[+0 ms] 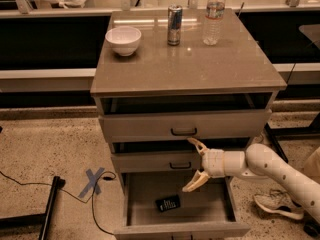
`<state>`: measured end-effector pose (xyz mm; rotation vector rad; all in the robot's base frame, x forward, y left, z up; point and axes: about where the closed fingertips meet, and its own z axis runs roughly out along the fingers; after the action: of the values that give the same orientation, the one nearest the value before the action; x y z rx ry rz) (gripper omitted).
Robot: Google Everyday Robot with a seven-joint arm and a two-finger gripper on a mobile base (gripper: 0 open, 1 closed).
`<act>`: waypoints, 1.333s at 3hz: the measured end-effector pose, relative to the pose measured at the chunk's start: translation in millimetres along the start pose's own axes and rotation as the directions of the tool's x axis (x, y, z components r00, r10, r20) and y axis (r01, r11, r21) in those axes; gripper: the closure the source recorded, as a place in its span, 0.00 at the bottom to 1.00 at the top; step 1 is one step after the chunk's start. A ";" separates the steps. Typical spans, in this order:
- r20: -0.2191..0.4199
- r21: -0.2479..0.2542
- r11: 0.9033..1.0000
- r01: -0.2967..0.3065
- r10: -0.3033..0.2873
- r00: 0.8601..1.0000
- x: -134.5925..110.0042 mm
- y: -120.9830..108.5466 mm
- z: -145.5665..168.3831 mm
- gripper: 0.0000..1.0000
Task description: Pick rxbar blueberry from bottom drawer and place on counter
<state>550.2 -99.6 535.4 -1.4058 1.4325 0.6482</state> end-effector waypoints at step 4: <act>0.013 -0.107 0.984 -0.141 0.143 0.990 79.6 77.8 38.2 0.00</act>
Offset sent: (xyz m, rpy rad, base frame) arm -0.0691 0.0090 -0.1130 0.0914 0.2193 0.0517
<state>499.5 -84.7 430.2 -1.3826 1.5105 0.8376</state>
